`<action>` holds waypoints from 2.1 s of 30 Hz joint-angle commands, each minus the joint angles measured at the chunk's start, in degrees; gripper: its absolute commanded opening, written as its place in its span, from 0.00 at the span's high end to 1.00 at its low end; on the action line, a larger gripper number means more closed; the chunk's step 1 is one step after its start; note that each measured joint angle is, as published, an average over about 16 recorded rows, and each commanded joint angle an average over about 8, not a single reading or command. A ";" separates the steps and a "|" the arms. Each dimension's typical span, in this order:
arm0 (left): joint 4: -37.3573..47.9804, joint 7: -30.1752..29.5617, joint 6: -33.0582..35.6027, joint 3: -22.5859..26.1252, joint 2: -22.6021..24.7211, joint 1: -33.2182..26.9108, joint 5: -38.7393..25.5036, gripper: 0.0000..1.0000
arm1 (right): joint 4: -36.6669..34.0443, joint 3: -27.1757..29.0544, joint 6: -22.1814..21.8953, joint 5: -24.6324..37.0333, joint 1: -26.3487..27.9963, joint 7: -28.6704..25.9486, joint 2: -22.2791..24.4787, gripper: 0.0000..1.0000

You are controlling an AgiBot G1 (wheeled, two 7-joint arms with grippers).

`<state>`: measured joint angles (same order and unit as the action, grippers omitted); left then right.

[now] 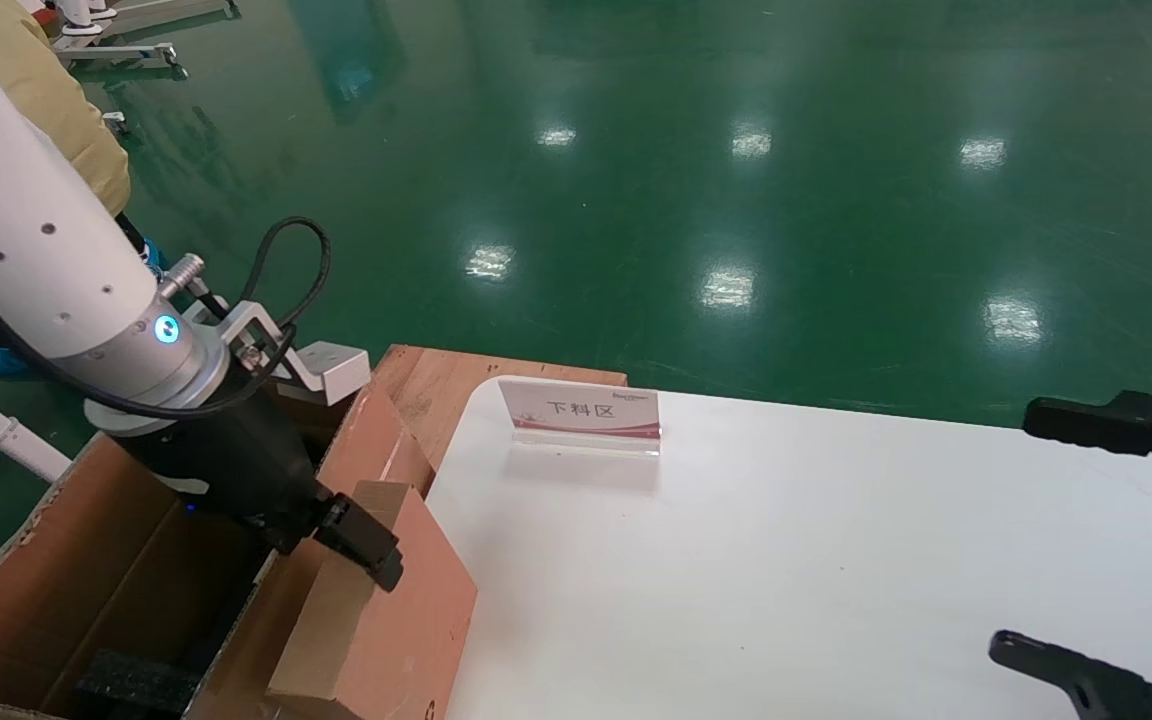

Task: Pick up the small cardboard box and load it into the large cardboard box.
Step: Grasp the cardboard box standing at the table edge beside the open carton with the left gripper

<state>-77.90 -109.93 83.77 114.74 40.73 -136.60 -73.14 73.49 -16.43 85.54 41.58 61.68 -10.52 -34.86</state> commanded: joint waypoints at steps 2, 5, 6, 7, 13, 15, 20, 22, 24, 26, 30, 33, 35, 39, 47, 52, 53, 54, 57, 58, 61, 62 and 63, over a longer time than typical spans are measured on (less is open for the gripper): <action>-0.05 0.14 -1.36 0.26 -0.22 0.56 -0.94 0.00 | 0.00 -0.01 -0.01 -0.01 0.00 0.01 0.00 0.00; -0.05 0.48 -2.12 0.38 -0.57 1.08 -1.20 0.00 | 0.00 -0.02 -0.01 -0.02 0.00 0.01 0.01 0.00; -0.05 0.58 -2.27 0.42 -0.67 1.23 -1.24 0.00 | 0.00 -0.03 -0.01 -0.02 0.01 0.01 0.01 0.00; -0.05 0.67 -2.36 0.47 -0.75 1.35 -1.25 0.00 | 0.00 -0.03 -0.01 -0.02 0.01 0.02 0.01 0.00; -0.03 0.99 -2.19 0.76 -1.04 1.81 -1.12 0.00 | 0.00 -0.05 -0.02 -0.04 0.01 0.03 0.02 0.00; -0.02 1.13 -2.15 0.82 -1.16 1.95 -1.00 0.00 | 0.00 -0.06 -0.03 -0.04 0.01 0.03 0.03 0.00; -0.01 1.60 -2.31 0.81 -1.48 2.23 -0.62 0.00 | 0.00 -0.08 -0.03 -0.05 0.02 0.04 0.03 0.00; -0.01 1.76 -2.42 0.80 -1.67 2.33 -0.43 0.00 | 0.00 -0.08 -0.04 -0.06 0.01 0.04 0.04 0.00; 0.00 1.85 -2.53 0.78 -1.88 2.41 -0.25 0.00 | -0.01 -0.08 -0.04 -0.06 0.01 0.05 0.04 0.00; 0.01 1.91 -2.62 0.78 -2.02 2.48 -0.13 0.00 | -0.01 -0.08 -0.05 -0.07 0.01 0.05 0.04 0.00; 0.02 1.94 -2.71 0.77 -2.15 2.56 0.00 0.00 | -0.01 -0.09 -0.06 -0.07 0.01 0.06 0.05 0.00; 0.02 1.93 -2.70 0.76 -2.07 2.55 -0.04 0.38 | -0.01 -0.09 -0.06 -0.08 0.01 0.06 0.05 0.19; 0.02 1.92 -2.68 0.75 -2.02 2.53 -0.07 0.62 | -0.01 -0.09 -0.06 -0.08 0.01 0.06 0.05 0.44; 0.02 1.91 -2.63 0.74 -1.94 2.49 -0.14 1.00 | -0.01 -0.09 -0.06 -0.08 0.01 0.05 0.05 0.94; 0.02 1.89 -2.55 0.72 -1.84 2.43 -0.22 1.00 | -0.01 -0.09 -0.05 -0.08 0.01 0.05 0.05 1.00; 0.02 1.87 -2.53 0.72 -1.81 2.42 -0.26 1.00 | -0.01 -0.09 -0.05 -0.08 0.01 0.04 0.05 1.00; 0.02 1.86 -2.53 0.72 -1.81 2.41 -0.27 1.00 | -0.01 -0.09 -0.05 -0.08 0.01 0.04 0.05 1.00; 0.02 1.86 -2.53 0.72 -1.80 2.41 -0.27 1.00 | -0.01 -0.09 -0.05 -0.08 0.01 0.04 0.05 1.00; 0.02 1.84 -2.52 0.72 -1.79 2.40 -0.29 1.00 | -0.01 -0.09 -0.05 -0.08 0.01 0.04 0.05 1.00; 0.02 1.84 -2.51 0.72 -1.79 2.40 -0.29 1.00 | -0.01 -0.09 -0.05 -0.08 0.01 0.04 0.05 1.00; 0.02 1.83 -2.50 0.72 -1.78 2.39 -0.31 1.00 | -0.01 -0.09 -0.05 -0.08 0.01 0.04 0.05 1.00; 0.02 1.82 -2.50 0.72 -1.78 2.38 -0.31 1.00 | -0.01 -0.09 -0.05 -0.08 0.01 0.04 0.05 1.00; 0.01 1.82 -2.50 0.72 -1.77 2.38 -0.32 1.00 | -0.01 -0.09 -0.05 -0.08 0.01 0.04 0.05 1.00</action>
<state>-77.88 -108.10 81.28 115.46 38.95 -134.22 -73.46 73.48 -16.52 85.49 41.50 61.68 -10.48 -34.81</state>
